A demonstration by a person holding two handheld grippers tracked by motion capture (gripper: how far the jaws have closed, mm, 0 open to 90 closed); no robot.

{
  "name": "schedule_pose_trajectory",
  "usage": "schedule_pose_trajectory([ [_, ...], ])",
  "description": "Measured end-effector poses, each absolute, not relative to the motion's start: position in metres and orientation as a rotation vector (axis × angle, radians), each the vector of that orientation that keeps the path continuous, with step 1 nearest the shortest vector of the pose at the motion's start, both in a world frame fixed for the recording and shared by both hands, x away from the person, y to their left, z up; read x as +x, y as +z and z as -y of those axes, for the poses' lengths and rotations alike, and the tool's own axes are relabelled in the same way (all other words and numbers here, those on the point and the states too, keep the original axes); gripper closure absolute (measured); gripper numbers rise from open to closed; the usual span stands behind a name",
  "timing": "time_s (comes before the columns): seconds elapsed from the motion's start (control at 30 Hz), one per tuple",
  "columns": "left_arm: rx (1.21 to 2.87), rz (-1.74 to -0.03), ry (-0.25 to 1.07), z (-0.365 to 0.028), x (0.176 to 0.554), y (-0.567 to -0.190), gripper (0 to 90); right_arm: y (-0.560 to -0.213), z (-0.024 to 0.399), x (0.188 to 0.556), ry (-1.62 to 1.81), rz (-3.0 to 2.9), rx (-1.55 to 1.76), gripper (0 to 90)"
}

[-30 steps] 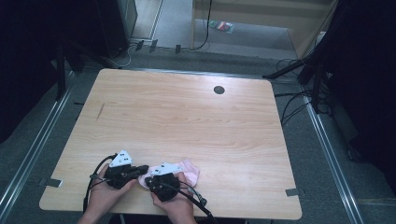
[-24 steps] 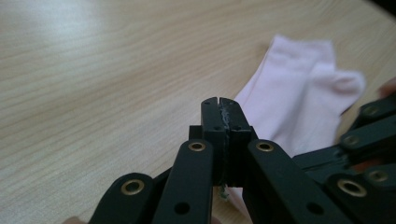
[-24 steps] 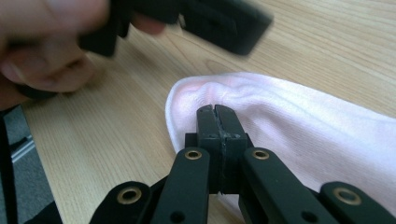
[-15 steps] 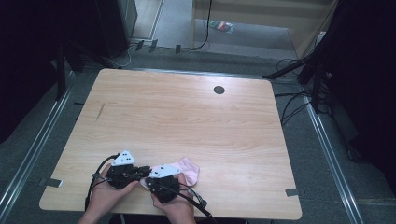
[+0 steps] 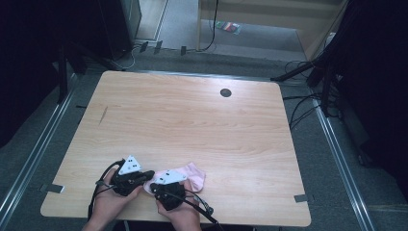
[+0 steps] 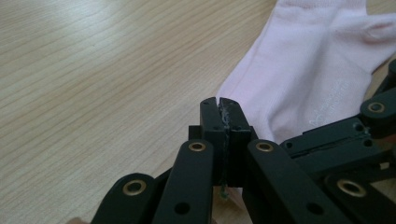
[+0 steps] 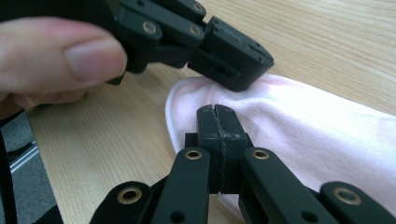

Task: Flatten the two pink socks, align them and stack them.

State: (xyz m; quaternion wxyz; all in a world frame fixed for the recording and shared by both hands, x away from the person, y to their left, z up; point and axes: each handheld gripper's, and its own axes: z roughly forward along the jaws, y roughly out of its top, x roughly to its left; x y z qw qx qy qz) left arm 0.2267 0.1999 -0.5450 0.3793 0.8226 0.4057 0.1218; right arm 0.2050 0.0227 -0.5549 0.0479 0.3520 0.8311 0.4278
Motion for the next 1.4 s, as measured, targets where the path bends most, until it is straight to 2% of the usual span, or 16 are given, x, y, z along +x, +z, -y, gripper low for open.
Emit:
schedule_pose_trajectory([
  [0.27, 2.051, -1.090, 0.308, -0.203, 0.230, -0.547, 90.0, -0.555, -0.024, 0.203, 1.299, -2.521, 1.060, 90.0],
  [0.33, 2.004, -1.129, 0.346, -0.207, 0.228, -0.545, 82.8, -0.555, -0.024, 0.203, 1.293, -2.518, 1.057, 90.0],
  [0.4, 1.907, -1.132, 0.280, -0.215, 0.225, -0.537, 75.7, -0.555, -0.024, 0.203, 1.292, -2.515, 1.054, 90.0],
  [0.53, 1.869, -1.056, 0.120, -0.220, 0.219, -0.535, 81.6, -0.555, -0.024, 0.202, 1.292, -2.511, 1.051, 90.0],
  [0.6, 1.954, -1.066, 0.112, -0.214, 0.218, -0.547, 86.2, -0.556, -0.024, 0.201, 1.291, -2.501, 1.048, 90.0],
  [0.7, 1.983, -1.064, 0.104, -0.212, 0.218, -0.553, 87.6, -0.556, -0.024, 0.201, 1.297, -2.497, 1.051, 90.0],
  [0.77, 1.997, -1.065, 0.119, -0.212, 0.219, -0.552, 89.0, -0.554, -0.020, 0.199, 1.338, -2.488, 1.054, 81.2],
  [0.8, 1.998, -1.061, 0.126, -0.212, 0.218, -0.552, 89.0, -0.554, -0.020, 0.199, 1.338, -2.488, 1.054, 81.2],
  [0.87, 2.003, -1.057, 0.132, -0.212, 0.218, -0.552, 89.1, -0.547, -0.011, 0.196, 1.409, -2.469, 1.051, 80.7],
  [0.9, 2.002, -1.058, 0.135, -0.212, 0.218, -0.552, 89.1, -0.535, 0.004, 0.195, 1.434, -2.399, 1.041, 84.1],
  [0.97, 2.005, -1.052, 0.145, -0.212, 0.218, -0.552, 89.1, -0.531, 0.011, 0.196, 1.438, -2.355, 1.043, 85.6],
  [1.07, 2.017, -1.045, 0.182, -0.210, 0.217, -0.552, 89.1, -0.518, 0.046, 0.211, 1.362, -2.215, 1.138, 88.5],
  [1.27, 2.043, -1.038, 0.254, -0.206, 0.216, -0.551, 90.0, -0.538, 0.087, 0.239, 1.105, -2.317, 1.214, 89.5],
  [1.4, 2.041, -1.041, 0.291, -0.207, 0.217, -0.552, 90.0, -0.544, 0.106, 0.240, 1.138, -2.310, 1.233, 90.0],
])
